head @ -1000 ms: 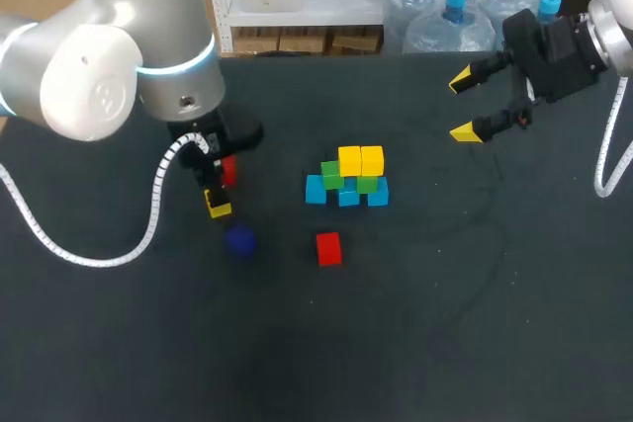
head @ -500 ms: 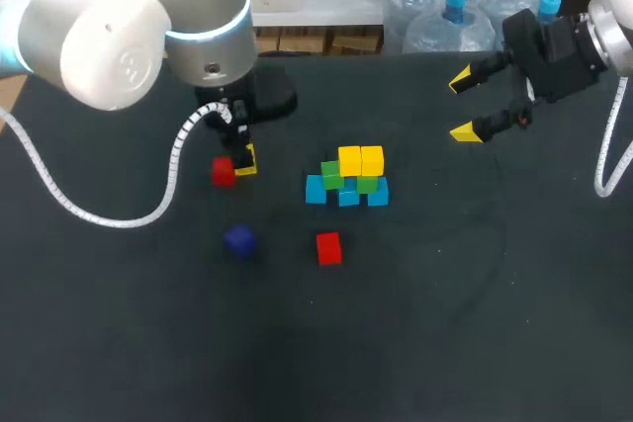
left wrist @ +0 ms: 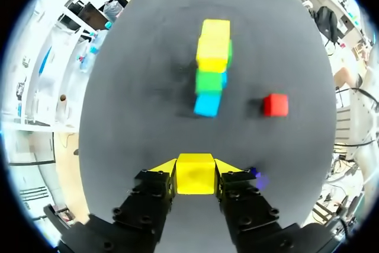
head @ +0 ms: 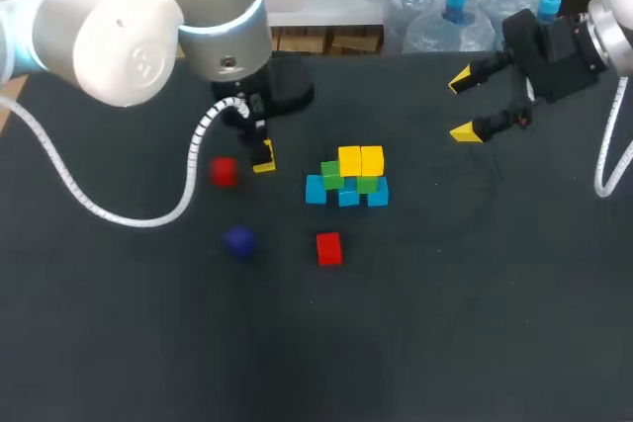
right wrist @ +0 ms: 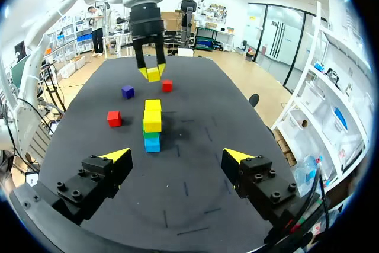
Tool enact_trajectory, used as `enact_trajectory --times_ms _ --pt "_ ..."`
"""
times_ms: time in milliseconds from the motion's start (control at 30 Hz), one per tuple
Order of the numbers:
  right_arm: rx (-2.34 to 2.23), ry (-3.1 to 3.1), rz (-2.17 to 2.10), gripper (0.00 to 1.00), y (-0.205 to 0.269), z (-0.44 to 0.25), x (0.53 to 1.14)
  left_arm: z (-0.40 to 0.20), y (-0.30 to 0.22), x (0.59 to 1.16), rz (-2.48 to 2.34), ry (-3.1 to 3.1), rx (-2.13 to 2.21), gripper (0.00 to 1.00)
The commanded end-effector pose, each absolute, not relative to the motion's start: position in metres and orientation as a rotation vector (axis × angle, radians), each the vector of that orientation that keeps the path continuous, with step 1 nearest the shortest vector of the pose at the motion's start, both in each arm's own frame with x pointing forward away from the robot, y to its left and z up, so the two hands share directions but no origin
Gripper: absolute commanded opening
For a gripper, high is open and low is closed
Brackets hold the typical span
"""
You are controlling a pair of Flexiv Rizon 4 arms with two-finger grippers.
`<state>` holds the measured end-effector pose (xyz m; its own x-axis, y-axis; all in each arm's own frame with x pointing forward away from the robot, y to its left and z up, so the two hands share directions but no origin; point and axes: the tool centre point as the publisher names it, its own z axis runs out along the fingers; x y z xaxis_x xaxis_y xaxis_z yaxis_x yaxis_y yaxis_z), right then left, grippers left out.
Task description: Place the blue cubes, place green cubes on the blue cubes, place the yellow cubes on the green cubes, then place the red cubes on the yellow cubes, and place purple cube on the red cubes.
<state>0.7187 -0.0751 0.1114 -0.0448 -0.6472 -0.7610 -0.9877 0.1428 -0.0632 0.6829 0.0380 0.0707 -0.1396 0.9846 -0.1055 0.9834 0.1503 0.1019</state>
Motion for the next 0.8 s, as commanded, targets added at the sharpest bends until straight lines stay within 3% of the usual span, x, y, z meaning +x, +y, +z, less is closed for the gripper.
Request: enact_trajectory --times_ms 33,800 --pt "-1.574 1.764 0.661 1.0 -0.075 0.111 0.719 0.076 0.025 0.682 0.014 2.275 1.986 0.0" --pt "-1.574 1.764 0.661 1.0 -0.075 0.111 0.719 0.072 -0.02 0.675 -0.098 2.204 2.071 0.0"
